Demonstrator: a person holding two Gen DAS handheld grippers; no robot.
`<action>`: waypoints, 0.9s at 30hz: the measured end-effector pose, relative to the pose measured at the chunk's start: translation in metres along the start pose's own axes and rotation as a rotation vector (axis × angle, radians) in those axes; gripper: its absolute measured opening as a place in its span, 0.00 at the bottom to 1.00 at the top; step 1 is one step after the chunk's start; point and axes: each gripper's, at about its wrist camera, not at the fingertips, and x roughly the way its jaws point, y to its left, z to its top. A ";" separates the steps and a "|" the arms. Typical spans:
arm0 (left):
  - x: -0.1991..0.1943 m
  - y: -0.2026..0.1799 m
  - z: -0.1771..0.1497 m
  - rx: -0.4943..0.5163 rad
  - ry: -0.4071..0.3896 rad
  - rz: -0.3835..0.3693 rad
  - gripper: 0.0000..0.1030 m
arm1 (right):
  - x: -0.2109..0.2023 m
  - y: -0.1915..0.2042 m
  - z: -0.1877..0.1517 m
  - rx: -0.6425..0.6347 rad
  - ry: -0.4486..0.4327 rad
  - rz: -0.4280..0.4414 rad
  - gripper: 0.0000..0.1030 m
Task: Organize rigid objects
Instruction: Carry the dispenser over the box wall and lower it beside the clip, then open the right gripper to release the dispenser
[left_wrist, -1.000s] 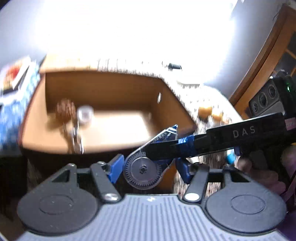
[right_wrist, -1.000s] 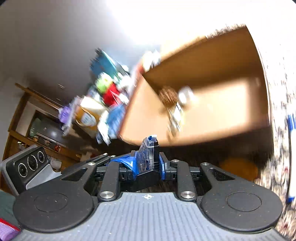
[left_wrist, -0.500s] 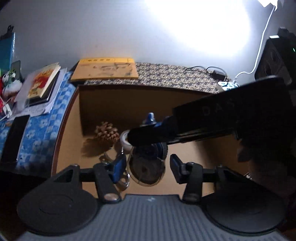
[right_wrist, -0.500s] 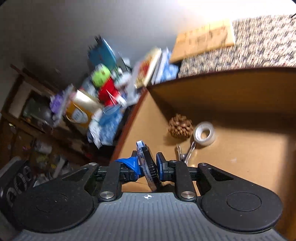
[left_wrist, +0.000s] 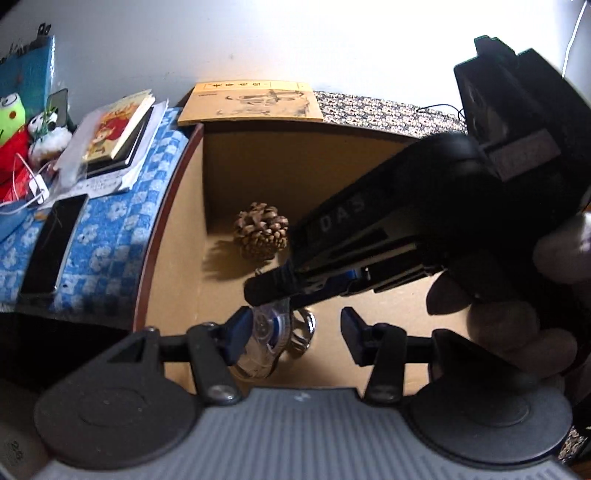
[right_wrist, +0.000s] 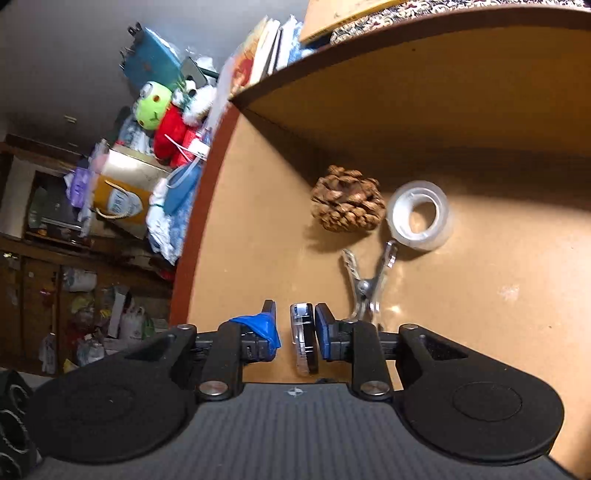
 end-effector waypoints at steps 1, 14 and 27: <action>0.001 0.000 0.000 0.002 0.003 0.000 0.50 | -0.001 0.000 0.000 -0.001 -0.013 0.003 0.06; 0.010 -0.003 0.006 0.034 0.026 0.028 0.57 | -0.014 -0.008 -0.008 0.011 -0.168 0.008 0.07; 0.018 -0.006 0.014 0.083 0.022 0.048 0.62 | -0.017 -0.005 -0.012 0.012 -0.246 -0.082 0.07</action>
